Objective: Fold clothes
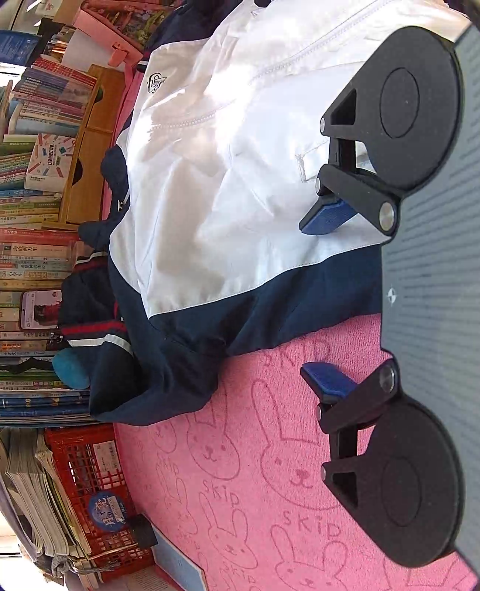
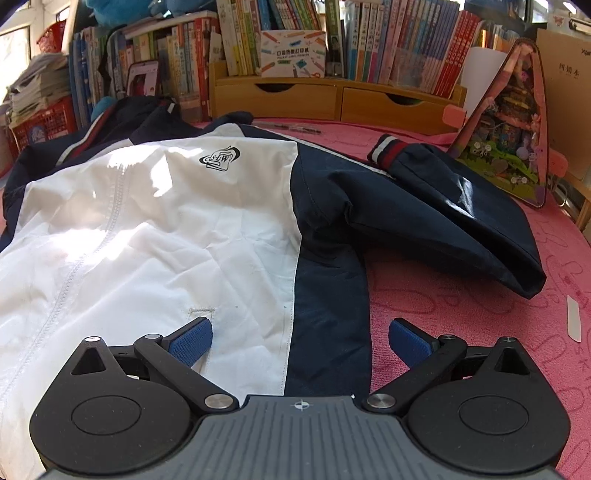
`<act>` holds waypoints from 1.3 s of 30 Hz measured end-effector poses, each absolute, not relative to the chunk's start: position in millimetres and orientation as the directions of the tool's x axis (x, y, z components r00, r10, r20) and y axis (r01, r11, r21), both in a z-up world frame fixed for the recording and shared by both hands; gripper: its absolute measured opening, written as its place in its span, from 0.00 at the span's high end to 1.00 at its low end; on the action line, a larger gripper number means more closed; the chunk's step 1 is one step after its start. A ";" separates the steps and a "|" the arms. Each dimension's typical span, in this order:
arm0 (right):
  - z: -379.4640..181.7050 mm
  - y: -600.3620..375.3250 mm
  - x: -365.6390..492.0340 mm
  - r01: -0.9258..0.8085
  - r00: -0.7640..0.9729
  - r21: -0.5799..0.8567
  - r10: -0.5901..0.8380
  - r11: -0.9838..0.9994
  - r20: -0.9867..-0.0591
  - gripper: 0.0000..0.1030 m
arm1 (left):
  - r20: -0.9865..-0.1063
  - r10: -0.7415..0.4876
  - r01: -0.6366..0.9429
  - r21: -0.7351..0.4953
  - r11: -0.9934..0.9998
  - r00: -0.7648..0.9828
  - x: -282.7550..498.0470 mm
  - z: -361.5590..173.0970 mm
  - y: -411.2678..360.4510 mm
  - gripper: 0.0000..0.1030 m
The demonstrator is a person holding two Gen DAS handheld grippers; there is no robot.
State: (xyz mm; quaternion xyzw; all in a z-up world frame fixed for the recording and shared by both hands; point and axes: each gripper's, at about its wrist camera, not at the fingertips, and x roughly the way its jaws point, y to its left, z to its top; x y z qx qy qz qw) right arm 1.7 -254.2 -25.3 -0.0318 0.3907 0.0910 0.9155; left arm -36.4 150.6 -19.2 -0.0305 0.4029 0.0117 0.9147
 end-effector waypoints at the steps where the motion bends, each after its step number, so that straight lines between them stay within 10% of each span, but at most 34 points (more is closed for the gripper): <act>1: -26.0 -254.7 0.4 -0.191 0.670 0.036 0.157 0.981 -0.725 0.00 | -0.737 -0.017 -0.038 -0.057 0.998 0.676 -36.0 -18.8 149.2 0.29; 6: -28.1 -251.9 -5.8 -0.192 0.664 0.074 0.185 0.979 -0.724 0.10 | -0.733 -0.028 -0.021 -0.057 0.998 0.680 -38.2 -19.7 143.7 0.35; 10: -21.7 -244.6 -17.0 -0.234 0.670 0.046 0.195 0.971 -0.716 0.57 | -0.723 -0.005 -0.019 -0.025 1.000 0.690 -45.2 -17.3 139.8 0.76; 13: -16.0 -242.9 -24.4 -0.264 0.647 0.048 0.214 0.963 -0.732 0.73 | -0.732 0.004 0.004 0.009 1.000 0.681 -51.1 -15.6 139.6 0.79; 23: 18.1 -250.4 -26.8 -0.348 0.636 -0.001 0.236 0.937 -0.735 0.55 | -0.693 0.094 -0.032 0.101 0.994 0.715 -70.0 20.5 160.6 0.64; 30: 54.6 -228.0 47.3 -0.334 0.761 -0.066 0.228 0.940 -0.607 0.39 | -0.561 0.069 0.055 0.201 0.978 0.825 -19.4 47.2 126.6 0.34; 39: 17.3 -151.4 188.5 -0.335 0.778 -0.180 0.163 0.925 -0.607 0.32 | -0.622 -0.081 0.169 0.084 0.982 0.779 94.9 6.1 94.7 0.39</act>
